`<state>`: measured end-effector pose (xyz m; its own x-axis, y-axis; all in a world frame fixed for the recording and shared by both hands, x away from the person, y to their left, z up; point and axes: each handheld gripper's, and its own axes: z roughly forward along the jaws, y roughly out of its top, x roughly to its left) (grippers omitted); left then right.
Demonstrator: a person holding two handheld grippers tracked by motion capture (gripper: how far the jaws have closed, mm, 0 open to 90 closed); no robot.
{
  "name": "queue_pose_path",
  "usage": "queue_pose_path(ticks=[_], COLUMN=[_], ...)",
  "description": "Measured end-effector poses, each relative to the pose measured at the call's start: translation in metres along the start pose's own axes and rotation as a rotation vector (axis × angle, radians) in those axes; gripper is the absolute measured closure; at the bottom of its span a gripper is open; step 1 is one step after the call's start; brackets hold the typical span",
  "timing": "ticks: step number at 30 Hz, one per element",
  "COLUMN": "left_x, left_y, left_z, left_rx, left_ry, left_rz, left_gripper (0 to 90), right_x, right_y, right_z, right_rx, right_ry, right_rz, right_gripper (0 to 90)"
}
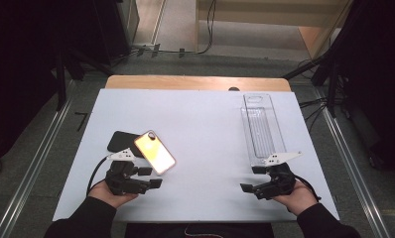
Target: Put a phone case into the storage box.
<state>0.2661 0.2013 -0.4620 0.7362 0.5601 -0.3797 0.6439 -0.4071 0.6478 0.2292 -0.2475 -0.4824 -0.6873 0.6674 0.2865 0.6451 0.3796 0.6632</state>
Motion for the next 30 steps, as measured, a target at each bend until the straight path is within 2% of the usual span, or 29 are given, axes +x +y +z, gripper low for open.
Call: queue_pose_path(ticks=[6, 8, 13, 14, 15, 16, 17, 23, 26, 30], left_x=[0.001, 0.002, 0.004, 0.004, 0.005, 0.005, 0.007, 0.015, 0.025, 0.033], left_y=[0.002, 0.003, 0.004, 0.005, 0.007, 0.007, 0.01, 0.013, 0.018, 0.023], left_z=[-0.001, -0.002, -0.005, -0.005, -0.006, -0.006, -0.008, -0.014, -0.018, -0.018], left_rx=[-0.007, -0.021, -0.037, -0.037, -0.03, -0.03, -0.023, -0.037, -0.036, -0.036], left_ry=[0.007, 0.006, 0.02, 0.03, 0.038, 0.038, 0.059, 0.079, 0.121, 0.135], left_rz=[-0.013, -0.028, -0.03, -0.031, -0.039, -0.039, -0.052, -0.057, -0.067, -0.082], left_gripper=[31.8, 29.2, 27.3, 27.3, 22.3, 22.3, 22.3, 22.4, 22.9, 24.3], right_x=[0.0, 0.0, 0.0, 0.0, 0.0, 0.0, 0.0, 0.0, 0.0, 0.0], right_y=[-0.001, -0.001, -0.002, -0.002, -0.002, -0.002, -0.002, -0.003, -0.003, -0.003], right_z=[-0.001, -0.001, -0.001, -0.001, -0.002, -0.002, -0.002, -0.002, -0.002, -0.002], right_rx=[0.004, 0.004, -0.001, -0.002, 0.002, 0.002, 0.004, 0.005, 0.007, 0.005], right_ry=[-0.005, -0.004, -0.003, -0.003, -0.004, -0.004, -0.007, -0.011, -0.011, -0.008], right_rz=[0.006, 0.005, 0.008, 0.008, 0.012, 0.012, 0.013, 0.015, 0.016, 0.015], right_gripper=[14.7, 14.7, 14.7, 14.7, 14.7, 14.7, 14.7, 14.7, 14.7, 14.7])
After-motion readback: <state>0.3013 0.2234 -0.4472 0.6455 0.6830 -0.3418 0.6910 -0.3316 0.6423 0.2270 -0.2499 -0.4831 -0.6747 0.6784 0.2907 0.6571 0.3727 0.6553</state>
